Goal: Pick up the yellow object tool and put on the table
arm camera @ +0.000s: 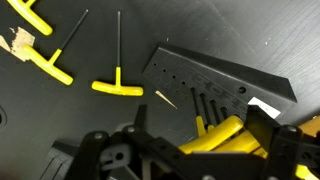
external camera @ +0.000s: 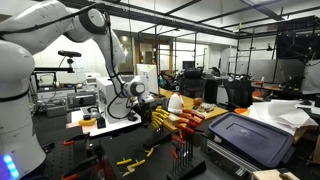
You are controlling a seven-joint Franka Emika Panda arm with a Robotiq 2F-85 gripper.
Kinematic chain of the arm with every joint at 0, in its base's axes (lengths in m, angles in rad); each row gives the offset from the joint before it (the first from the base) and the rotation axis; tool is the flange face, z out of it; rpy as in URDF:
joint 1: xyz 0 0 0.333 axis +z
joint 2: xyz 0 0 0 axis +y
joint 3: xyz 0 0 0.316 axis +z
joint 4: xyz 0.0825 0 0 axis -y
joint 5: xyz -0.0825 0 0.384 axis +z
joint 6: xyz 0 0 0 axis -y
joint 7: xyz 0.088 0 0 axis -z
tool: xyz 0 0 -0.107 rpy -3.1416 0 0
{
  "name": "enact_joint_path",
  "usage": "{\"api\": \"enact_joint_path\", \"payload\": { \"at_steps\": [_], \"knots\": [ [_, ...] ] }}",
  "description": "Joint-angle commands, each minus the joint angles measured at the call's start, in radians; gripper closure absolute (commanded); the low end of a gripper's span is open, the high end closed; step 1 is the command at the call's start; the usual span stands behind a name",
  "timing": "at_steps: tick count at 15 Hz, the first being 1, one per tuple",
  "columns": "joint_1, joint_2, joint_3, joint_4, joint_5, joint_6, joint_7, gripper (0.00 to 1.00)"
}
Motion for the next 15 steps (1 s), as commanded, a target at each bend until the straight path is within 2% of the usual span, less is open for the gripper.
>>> {"api": "enact_joint_path", "payload": {
  "at_steps": [1,10,15],
  "knots": [
    [-0.015,0.012,0.012,0.028,-0.033,-0.02,0.015,0.0],
    [0.111,0.038,-0.114,0.003,-0.091,0.044,0.178,0.0],
    [0.156,0.054,-0.149,-0.003,-0.092,0.034,0.25,0.0]
  ]
}}
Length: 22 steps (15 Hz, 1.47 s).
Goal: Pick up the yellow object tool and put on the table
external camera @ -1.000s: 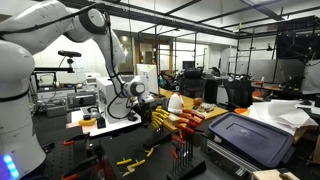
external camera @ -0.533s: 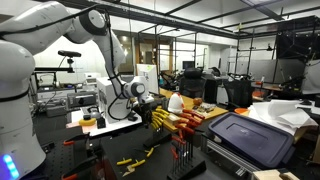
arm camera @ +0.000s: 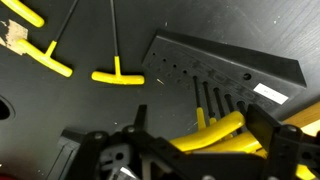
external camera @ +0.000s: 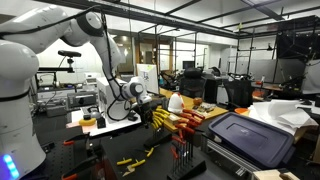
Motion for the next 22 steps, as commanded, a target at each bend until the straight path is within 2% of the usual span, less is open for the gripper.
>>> {"api": "enact_joint_path", "payload": {
  "at_steps": [1,5,12,15,22],
  "knots": [
    [0.031,0.001,-0.037,-0.018,-0.021,0.014,0.079,0.0],
    [0.02,-0.009,-0.026,-0.031,-0.016,0.009,0.102,0.0],
    [-0.088,-0.049,0.081,-0.048,0.006,-0.006,0.008,0.0],
    [-0.107,-0.06,0.091,-0.064,0.016,0.003,0.051,0.0],
    [-0.092,-0.074,0.081,-0.082,0.006,0.003,0.126,0.0]
  ]
}}
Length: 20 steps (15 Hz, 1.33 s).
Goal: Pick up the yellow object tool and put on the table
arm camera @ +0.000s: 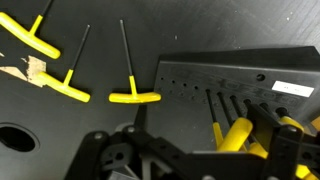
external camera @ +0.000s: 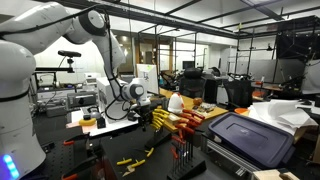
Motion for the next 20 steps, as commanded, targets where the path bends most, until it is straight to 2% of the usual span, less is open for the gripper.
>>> {"api": "enact_joint_path", "payload": {
  "at_steps": [1,2,11,12,20],
  "knots": [
    [0.009,-0.043,-0.004,-0.044,-0.009,0.003,0.038,0.25],
    [0.018,-0.04,-0.009,-0.043,-0.016,0.004,0.04,0.26],
    [0.079,-0.04,-0.034,-0.051,-0.031,0.04,0.046,0.95],
    [0.085,-0.039,-0.036,-0.052,-0.032,0.042,0.044,0.99],
    [0.101,-0.039,-0.023,-0.047,-0.041,0.035,0.009,1.0]
  ]
}}
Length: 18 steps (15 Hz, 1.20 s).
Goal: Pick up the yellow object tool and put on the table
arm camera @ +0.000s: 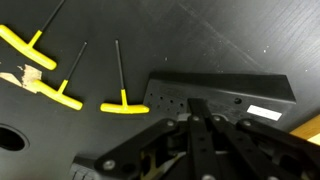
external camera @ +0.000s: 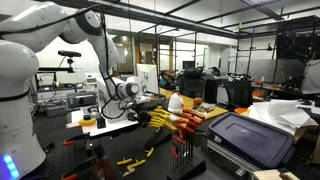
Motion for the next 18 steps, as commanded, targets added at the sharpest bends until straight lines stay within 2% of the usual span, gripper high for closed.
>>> {"api": "enact_joint_path", "payload": {
  "at_steps": [1,3,4,5,6,12,14,15,18],
  "knots": [
    [0.006,-0.027,0.001,-0.027,-0.028,0.012,-0.004,1.0],
    [0.0,-0.024,0.007,-0.02,-0.032,0.005,-0.014,1.0],
    [-0.003,-0.023,0.009,-0.016,-0.036,-0.002,-0.023,0.74],
    [-0.004,-0.023,0.009,-0.016,-0.039,-0.004,-0.03,0.73],
    [-0.004,-0.025,0.009,-0.018,-0.045,-0.001,-0.039,0.66],
    [0.01,-0.033,-0.01,-0.018,-0.088,-0.009,-0.064,0.23],
    [-0.011,-0.042,0.011,-0.02,-0.096,-0.019,-0.099,0.07],
    [-0.018,-0.045,0.018,-0.022,-0.092,-0.022,-0.117,0.01],
    [-0.059,-0.057,0.061,-0.022,-0.085,-0.051,-0.21,0.0]
  ]
}}
